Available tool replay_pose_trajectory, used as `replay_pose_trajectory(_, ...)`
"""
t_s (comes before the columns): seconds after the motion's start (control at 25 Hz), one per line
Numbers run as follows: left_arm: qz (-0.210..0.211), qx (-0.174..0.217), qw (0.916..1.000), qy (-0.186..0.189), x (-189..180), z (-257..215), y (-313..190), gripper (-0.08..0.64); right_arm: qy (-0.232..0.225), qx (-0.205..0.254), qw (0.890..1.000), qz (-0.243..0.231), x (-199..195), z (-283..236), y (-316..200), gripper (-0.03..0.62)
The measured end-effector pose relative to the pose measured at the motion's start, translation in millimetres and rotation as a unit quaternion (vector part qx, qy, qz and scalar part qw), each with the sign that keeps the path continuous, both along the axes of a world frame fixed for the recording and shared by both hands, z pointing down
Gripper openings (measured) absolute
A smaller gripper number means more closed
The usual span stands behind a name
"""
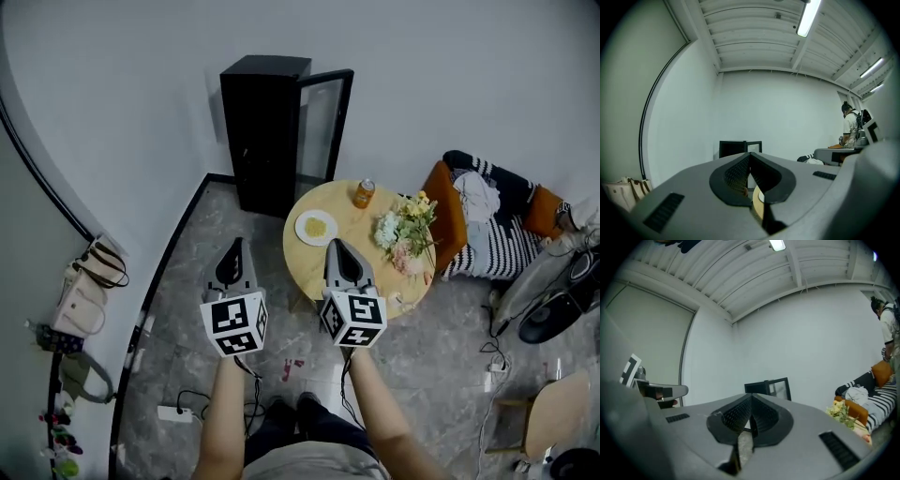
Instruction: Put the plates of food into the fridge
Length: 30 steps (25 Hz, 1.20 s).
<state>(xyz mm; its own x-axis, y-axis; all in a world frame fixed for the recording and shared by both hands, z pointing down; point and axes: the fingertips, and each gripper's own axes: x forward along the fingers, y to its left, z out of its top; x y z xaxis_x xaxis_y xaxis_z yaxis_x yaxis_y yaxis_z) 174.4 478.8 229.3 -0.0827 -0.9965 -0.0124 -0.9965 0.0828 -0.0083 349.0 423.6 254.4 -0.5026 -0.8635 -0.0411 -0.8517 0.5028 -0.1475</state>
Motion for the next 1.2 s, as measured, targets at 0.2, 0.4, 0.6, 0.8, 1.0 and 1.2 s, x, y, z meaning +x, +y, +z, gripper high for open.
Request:
replay_pose_trajectory(0.2, 0.031, -0.004, 0.9995, 0.003, 45, 8, -19, 0.008, 0.000, -0.001, 0.999, 0.051, 62, 9, -11, 0.011)
replay_pose_trajectory(0.4, 0.052, -0.004, 0.9986, 0.000, 82, 14, -31, 0.008, 0.003, -0.005, 0.997, 0.072, 107, 21, -13, 0.011)
replay_pose_trajectory(0.6, 0.062, -0.002, 0.9981, 0.000, 112, 20, -39, 0.008, 0.005, -0.026, 0.997, 0.078, 138, 42, -14, 0.011)
replay_pose_trajectory(0.8, 0.064, 0.000, 0.9979, -0.001, 127, 24, -40, 0.008, 0.016, -0.048, 0.996, 0.069, 148, 66, -13, 0.025)
replay_pose_trajectory(1.0, 0.060, -0.006, 0.9982, -0.003, 125, 32, -38, 0.008, 0.020, -0.079, 0.996, 0.046, 137, 94, -10, 0.098)
replay_pose_trajectory(1.2, 0.056, -0.008, 0.9984, -0.001, 116, 40, -38, 0.008, 0.034, -0.110, 0.993, 0.036, 129, 132, -10, 0.166)
